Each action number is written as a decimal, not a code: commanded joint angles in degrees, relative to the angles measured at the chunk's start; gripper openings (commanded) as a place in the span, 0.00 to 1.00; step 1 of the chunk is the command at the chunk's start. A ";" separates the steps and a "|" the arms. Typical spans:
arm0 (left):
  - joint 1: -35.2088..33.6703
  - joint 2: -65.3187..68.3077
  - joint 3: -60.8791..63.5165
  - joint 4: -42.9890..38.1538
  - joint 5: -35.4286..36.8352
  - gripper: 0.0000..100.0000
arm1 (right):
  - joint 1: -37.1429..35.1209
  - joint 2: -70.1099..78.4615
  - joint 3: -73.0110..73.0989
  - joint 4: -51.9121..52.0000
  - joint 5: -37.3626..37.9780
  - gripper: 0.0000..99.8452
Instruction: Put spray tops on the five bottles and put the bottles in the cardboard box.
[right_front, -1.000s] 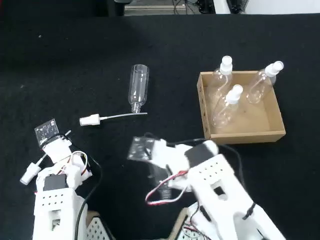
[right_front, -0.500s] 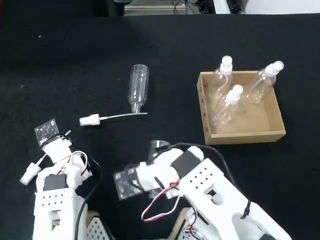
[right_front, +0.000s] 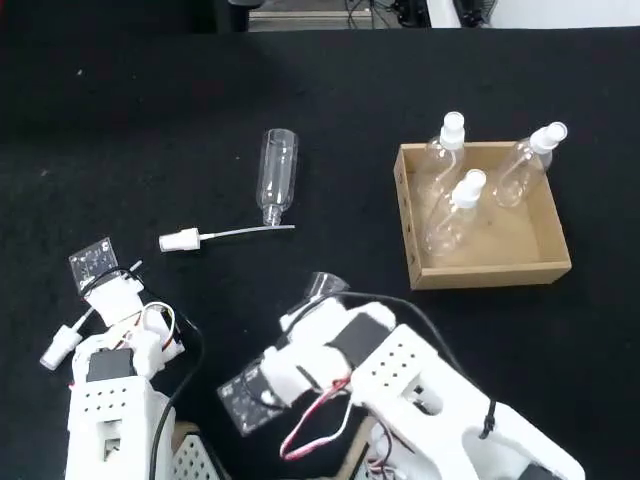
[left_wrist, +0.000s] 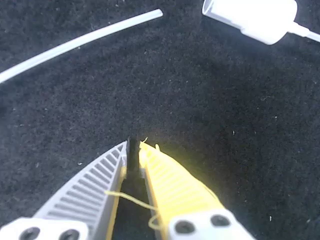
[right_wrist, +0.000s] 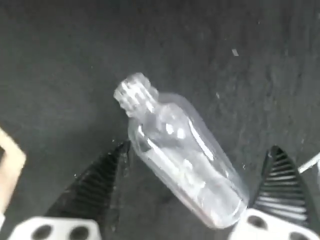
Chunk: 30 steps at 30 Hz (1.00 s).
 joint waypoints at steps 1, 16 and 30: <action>-0.40 -0.18 0.13 -0.62 0.26 0.04 | -2.99 0.22 0.31 -1.23 0.62 0.36; -0.40 -0.18 0.13 -0.62 0.26 0.04 | 7.12 0.31 9.54 -11.52 0.35 0.22; -0.31 -0.18 0.13 -0.62 0.26 0.04 | 8.62 3.30 -4.70 -5.45 -51.25 0.04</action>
